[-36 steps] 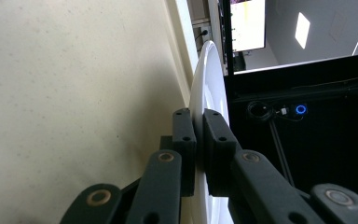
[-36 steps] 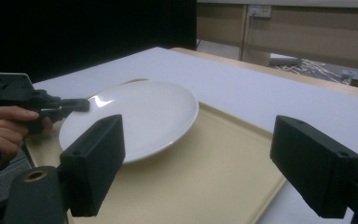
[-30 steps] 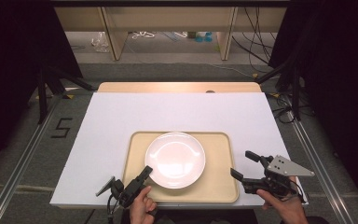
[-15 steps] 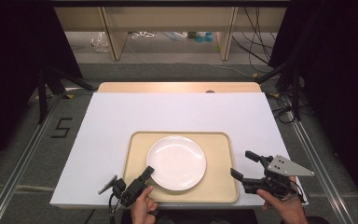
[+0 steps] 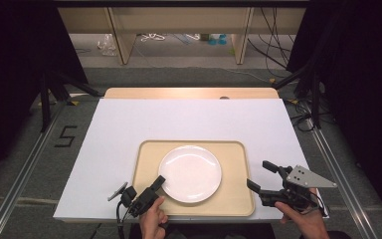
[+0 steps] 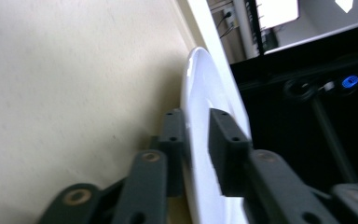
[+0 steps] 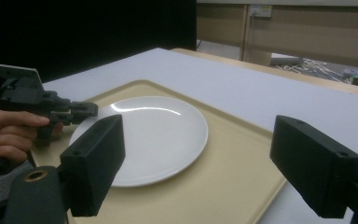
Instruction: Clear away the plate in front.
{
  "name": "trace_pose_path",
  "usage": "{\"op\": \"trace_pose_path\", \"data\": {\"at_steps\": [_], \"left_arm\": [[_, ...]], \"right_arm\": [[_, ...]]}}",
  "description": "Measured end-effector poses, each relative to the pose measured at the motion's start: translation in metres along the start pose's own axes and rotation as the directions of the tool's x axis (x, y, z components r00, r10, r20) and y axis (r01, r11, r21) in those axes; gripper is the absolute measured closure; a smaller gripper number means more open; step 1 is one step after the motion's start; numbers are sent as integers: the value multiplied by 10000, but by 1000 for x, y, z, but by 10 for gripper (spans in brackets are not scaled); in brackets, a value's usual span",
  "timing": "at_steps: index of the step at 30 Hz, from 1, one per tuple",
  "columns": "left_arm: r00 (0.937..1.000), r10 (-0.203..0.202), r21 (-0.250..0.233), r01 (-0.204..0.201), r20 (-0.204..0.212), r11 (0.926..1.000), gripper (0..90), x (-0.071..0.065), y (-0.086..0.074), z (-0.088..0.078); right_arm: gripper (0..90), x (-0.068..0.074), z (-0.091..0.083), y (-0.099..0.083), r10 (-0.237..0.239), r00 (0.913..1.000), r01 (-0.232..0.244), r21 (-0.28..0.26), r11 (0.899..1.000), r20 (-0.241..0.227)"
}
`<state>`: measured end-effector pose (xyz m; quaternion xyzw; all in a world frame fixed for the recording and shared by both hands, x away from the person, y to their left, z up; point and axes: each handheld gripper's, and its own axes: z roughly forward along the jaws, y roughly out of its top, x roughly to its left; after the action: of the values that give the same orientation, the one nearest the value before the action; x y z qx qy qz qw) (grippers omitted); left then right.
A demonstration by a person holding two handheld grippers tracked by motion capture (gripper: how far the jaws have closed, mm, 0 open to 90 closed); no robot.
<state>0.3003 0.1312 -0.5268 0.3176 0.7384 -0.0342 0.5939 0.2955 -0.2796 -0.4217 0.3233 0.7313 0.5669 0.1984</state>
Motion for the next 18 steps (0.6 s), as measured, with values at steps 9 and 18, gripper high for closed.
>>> {"op": "trace_pose_path", "data": {"at_steps": [9, 18], "left_arm": [[9896, 1404, 127, -1401, -312, 9901, 486, -14, 8, 1], [9733, 2289, 295, -2284, -174, 9731, 357, -24, 12, -1]], "right_arm": [[187, -2, 0, 0, -143, 9999, 143, 99, 9998, -23], [187, -1, -2, 0, -109, 9999, 109, 17, 9999, 43]]}}
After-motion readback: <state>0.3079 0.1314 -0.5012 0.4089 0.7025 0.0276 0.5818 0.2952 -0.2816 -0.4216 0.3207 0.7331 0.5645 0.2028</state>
